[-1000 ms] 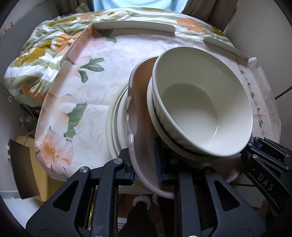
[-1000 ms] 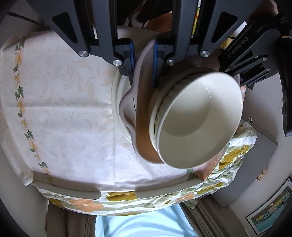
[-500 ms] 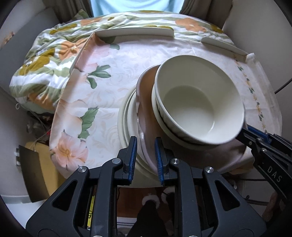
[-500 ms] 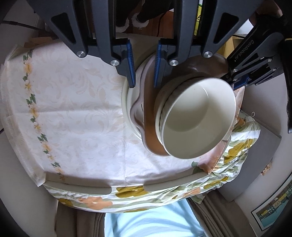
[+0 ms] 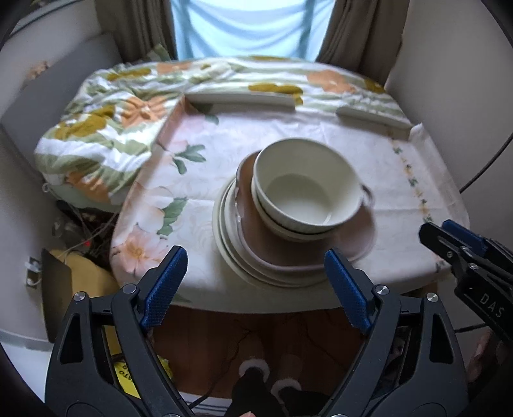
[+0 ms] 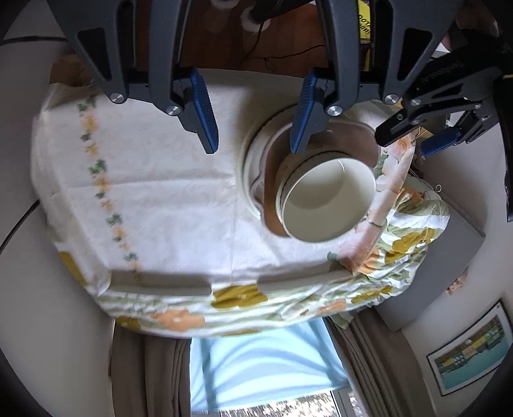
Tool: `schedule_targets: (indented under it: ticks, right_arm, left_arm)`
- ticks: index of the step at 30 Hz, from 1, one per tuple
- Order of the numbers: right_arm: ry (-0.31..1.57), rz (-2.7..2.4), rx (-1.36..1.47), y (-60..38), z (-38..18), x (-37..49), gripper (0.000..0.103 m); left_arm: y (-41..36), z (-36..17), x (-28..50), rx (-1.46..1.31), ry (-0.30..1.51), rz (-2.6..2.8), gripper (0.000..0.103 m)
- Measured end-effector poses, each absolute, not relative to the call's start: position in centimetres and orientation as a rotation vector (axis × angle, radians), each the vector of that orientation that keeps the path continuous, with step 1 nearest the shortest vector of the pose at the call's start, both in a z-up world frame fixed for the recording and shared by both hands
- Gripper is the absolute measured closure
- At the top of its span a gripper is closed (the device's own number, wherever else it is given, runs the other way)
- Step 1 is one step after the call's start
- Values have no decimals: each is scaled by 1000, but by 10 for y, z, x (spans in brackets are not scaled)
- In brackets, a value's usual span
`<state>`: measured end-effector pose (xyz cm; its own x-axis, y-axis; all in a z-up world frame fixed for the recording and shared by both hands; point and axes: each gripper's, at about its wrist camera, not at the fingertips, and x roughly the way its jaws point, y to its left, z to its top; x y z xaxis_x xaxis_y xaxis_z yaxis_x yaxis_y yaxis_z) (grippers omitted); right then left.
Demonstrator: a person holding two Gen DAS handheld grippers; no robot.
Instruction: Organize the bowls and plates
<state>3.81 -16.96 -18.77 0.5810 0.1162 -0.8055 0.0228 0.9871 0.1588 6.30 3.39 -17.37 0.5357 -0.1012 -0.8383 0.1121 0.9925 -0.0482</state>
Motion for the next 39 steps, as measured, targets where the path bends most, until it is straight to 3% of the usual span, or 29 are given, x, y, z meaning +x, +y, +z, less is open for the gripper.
schedule_targets:
  ticks: [7,9,10,12,14,21,39]
  right_arm:
    - [809,35,69,-200,-115,-23,60]
    - [762,13,60,-208,-93,-40,58]
    - [747,1,57,-211,-85,-46,52]
    - [693,-28,68,-219,-66,-62,8]
    - [636,-49,79,-226,-49,-75,2]
    - [532,-106,58,-232,-18,-95,2]
    - [465,-132,54,-235,-17,-98,2]
  left_arm:
    - [12,-81,-8,10,775,-122,16]
    - [7,-53,-27,23,692,-113,7]
    - [5,-40,-38,35,643,-103,0]
    - [1,-18,-58,58,549,-92,0]
    - [-4,-4,-75,85,488,-102,0]
    - [-13,12,-94,124,426,-109,0]
    - [-13,17,-85,71,414,-127,0]
